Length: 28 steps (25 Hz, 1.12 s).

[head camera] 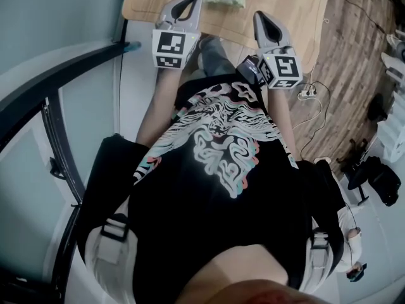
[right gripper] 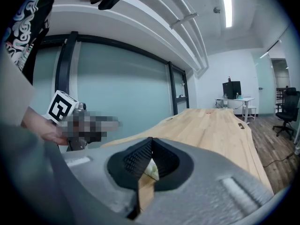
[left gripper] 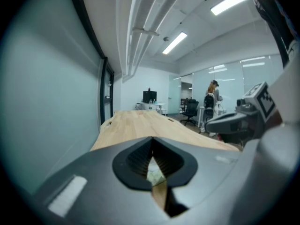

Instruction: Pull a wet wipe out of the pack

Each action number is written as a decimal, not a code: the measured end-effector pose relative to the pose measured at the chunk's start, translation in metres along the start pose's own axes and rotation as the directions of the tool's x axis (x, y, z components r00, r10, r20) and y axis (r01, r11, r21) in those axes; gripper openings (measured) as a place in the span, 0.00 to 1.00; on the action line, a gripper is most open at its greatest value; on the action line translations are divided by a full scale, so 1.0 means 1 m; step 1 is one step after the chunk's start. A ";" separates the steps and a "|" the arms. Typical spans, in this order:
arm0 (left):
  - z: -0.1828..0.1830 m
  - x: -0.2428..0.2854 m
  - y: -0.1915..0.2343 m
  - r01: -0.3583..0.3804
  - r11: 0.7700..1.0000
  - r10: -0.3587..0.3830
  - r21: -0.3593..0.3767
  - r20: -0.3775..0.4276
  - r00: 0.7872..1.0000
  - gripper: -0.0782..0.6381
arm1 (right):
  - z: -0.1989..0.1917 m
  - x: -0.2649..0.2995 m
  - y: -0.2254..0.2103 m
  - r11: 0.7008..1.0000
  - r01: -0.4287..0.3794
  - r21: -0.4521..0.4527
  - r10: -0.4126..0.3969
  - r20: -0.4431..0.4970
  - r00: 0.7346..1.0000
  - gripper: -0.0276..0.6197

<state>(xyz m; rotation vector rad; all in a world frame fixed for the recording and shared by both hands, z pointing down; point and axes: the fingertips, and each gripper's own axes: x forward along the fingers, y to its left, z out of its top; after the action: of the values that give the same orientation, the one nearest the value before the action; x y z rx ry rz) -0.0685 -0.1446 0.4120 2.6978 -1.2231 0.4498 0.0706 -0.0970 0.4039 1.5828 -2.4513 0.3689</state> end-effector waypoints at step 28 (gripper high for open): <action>-0.048 0.067 -0.001 0.083 0.995 -0.077 0.051 -0.118 0.990 0.10 | -0.024 0.076 -0.017 0.981 -0.168 -0.096 0.157 -0.105 0.982 0.05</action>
<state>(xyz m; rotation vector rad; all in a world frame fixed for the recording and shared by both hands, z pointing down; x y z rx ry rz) -0.0361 -0.1799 0.4797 2.7125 -1.0832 0.6285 0.0564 -0.1616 0.4513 1.2966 -2.4883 0.3292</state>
